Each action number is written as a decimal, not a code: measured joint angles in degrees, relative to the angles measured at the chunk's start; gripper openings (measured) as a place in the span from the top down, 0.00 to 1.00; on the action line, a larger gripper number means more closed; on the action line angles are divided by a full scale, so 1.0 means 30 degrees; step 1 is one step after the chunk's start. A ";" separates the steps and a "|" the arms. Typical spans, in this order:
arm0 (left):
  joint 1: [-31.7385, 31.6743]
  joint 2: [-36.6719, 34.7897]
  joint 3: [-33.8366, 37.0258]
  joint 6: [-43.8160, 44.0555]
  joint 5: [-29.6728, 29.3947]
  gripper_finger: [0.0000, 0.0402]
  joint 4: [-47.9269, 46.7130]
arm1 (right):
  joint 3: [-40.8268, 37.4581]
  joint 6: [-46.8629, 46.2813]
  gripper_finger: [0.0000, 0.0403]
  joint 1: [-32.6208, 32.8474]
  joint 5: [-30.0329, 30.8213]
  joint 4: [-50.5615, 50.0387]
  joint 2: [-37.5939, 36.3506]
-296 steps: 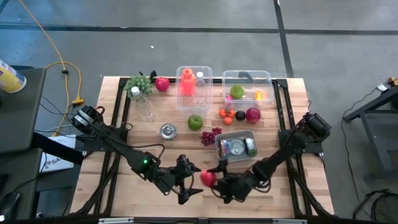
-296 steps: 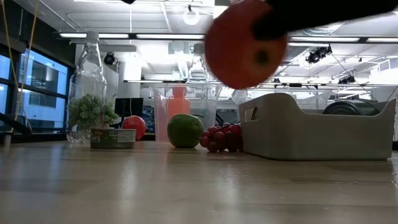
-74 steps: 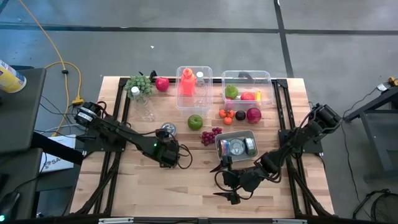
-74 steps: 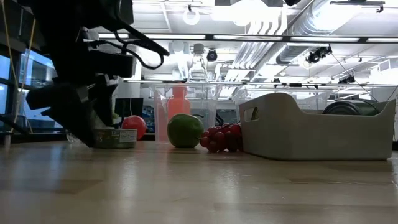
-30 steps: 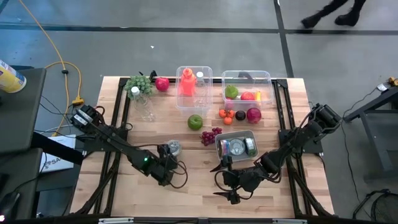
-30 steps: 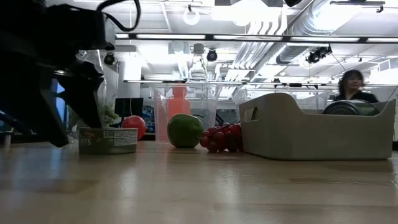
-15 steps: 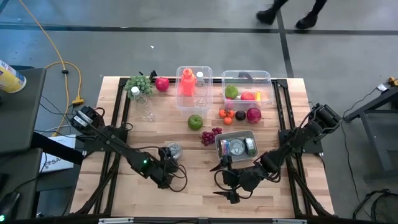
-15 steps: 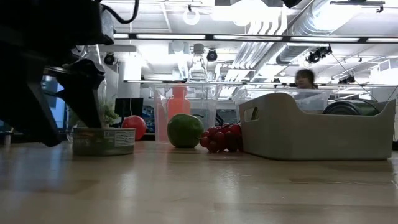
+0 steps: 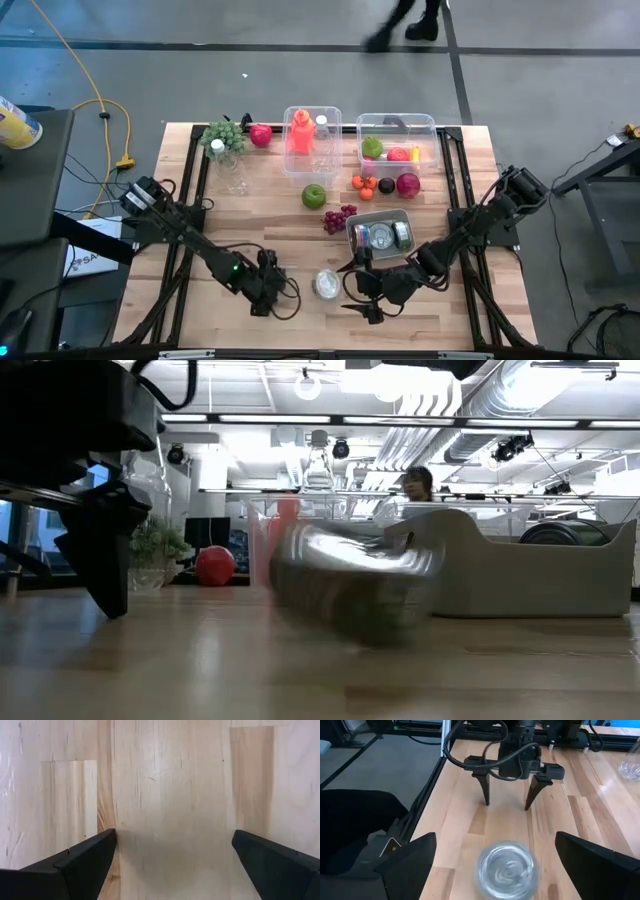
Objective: Pick & Place Food Item
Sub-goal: Put the green tuna can into the gray bin
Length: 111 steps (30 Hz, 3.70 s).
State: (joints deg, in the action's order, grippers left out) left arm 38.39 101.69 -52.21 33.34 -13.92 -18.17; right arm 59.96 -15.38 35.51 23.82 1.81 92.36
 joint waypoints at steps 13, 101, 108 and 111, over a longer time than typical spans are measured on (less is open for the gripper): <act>-0.0101 0.0007 0.0000 0.0117 -0.1057 0.01 0.1036 | -0.0007 -0.0007 0.01 0.0105 -0.0759 -0.2422 0.0000; -0.1761 0.1024 -0.0022 0.0322 -0.2455 0.01 1.1860 | 0.0000 -0.3793 0.01 0.0561 -0.0915 -0.3931 0.4226; -0.2025 0.1027 -0.0022 0.0330 -0.2394 0.01 1.2128 | 0.0036 -0.3027 0.01 -0.0439 -0.1110 -0.2995 0.4808; -0.2039 0.1027 -0.0022 0.0337 -0.2376 0.01 1.2098 | 0.0044 -0.2100 0.01 -0.0933 -0.1750 -0.2144 0.5067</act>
State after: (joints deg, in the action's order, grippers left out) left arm 32.27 104.77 -52.27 34.35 -21.05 18.12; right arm 60.10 -21.68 32.71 18.57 -4.62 107.56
